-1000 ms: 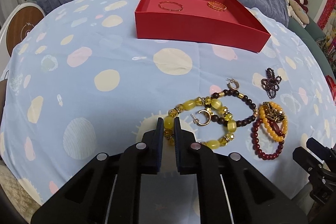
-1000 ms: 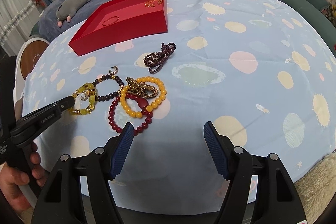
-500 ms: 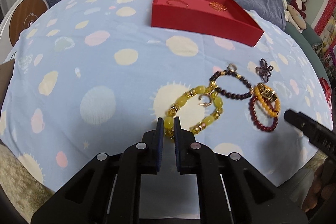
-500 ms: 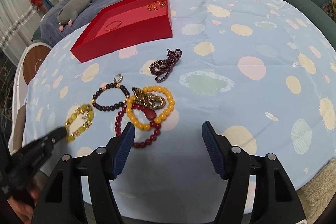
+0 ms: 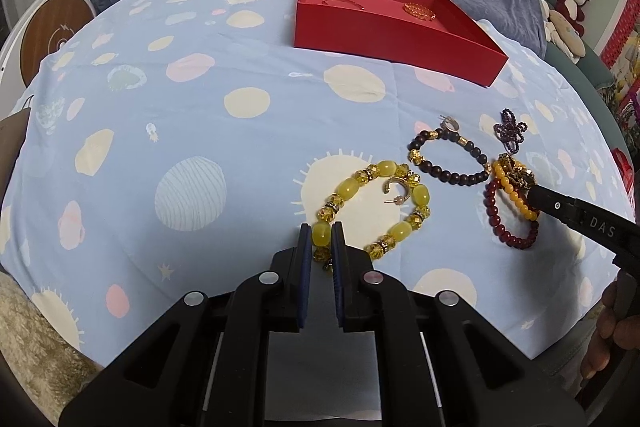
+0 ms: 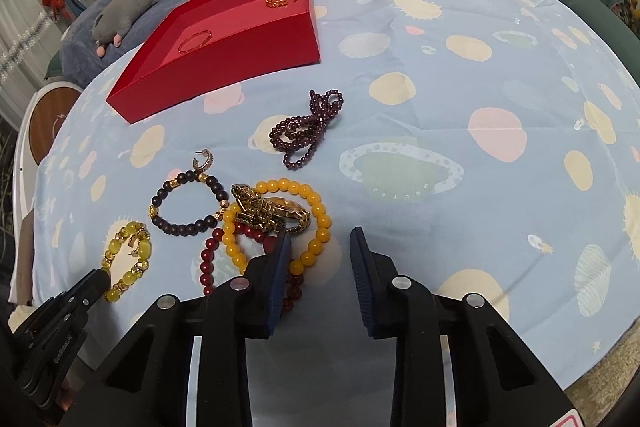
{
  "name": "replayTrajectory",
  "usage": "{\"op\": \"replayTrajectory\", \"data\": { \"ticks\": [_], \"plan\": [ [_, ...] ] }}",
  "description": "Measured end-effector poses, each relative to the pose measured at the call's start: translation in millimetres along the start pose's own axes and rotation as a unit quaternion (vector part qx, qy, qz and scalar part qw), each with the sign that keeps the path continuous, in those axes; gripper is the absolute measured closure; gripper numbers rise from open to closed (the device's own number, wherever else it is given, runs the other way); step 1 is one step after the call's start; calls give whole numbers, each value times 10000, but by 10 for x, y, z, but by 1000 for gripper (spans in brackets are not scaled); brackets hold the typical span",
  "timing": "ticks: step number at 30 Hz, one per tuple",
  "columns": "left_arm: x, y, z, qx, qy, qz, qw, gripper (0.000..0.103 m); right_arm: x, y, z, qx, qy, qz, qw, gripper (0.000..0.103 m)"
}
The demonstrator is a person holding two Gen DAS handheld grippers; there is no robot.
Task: Organize jewelry
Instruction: 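Grasp the yellow bead bracelet with the left tool while the right grasps the orange amber bracelet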
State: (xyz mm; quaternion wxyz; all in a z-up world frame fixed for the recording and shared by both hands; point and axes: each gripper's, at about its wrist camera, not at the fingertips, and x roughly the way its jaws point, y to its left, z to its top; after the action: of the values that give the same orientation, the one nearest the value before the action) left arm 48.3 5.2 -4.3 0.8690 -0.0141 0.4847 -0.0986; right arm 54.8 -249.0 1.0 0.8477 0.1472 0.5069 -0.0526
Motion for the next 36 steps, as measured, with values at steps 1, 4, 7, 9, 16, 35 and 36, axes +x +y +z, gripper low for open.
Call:
{"op": "replayTrajectory", "data": {
  "ticks": [1,4,7,9,16,35,36],
  "plan": [
    [0,3,-1,-7,-3,-8,10000,93,-2,-14,-3,29,18,70,10000,81],
    [1,13,-4,-32,-9,-38,10000,93,-5,-36,-13,73,76,245,9996,90],
    [5,14,2,-33,-12,-42,10000,93,-13,-35,-20,95,120,323,9994,93],
    [4,16,1,-49,-9,-58,10000,93,-30,-41,-37,113,130,334,9993,94],
    [0,20,0,-61,-9,-65,10000,93,-169,-87,-182,66,71,349,9993,96],
    [0,32,-5,-86,-10,-63,9999,93,-60,-52,-124,-34,136,161,9998,92],
    [-1,33,-5,-88,-8,-65,9999,93,-61,-42,-111,-75,133,138,9998,93]
  ]
}}
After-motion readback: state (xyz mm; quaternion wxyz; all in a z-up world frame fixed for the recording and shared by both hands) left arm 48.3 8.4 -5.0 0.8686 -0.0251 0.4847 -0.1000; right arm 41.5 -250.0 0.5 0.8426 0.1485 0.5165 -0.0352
